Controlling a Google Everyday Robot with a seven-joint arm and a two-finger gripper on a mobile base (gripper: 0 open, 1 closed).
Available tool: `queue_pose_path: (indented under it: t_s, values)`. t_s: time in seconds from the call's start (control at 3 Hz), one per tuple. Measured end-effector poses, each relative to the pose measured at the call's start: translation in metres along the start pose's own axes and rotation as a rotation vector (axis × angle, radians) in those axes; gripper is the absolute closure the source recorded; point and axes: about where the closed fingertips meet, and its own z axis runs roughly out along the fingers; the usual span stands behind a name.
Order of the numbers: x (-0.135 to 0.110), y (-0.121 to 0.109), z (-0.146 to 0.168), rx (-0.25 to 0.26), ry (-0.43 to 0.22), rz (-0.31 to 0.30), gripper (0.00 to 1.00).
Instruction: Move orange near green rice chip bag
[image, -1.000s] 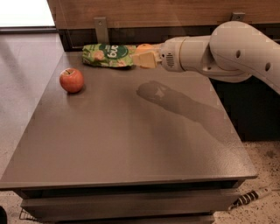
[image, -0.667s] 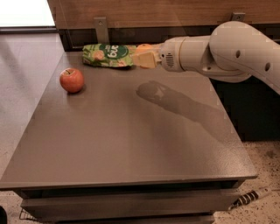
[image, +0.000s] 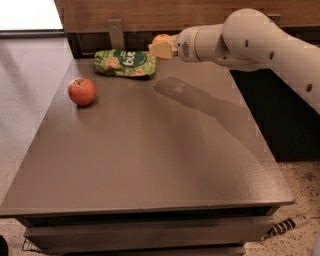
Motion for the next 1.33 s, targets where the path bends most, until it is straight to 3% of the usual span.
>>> queue_pose_path:
  t_s: [0.67,1.0,1.33]
  values:
    - [-0.001,-0.049,0.045,0.087,0.015,0.009,1.00]
    - [0.023,-0.066,0.051,0.125,0.021,0.050,1.00]
    - [0.042,-0.068,0.062,0.115,0.016,0.087,1.00]
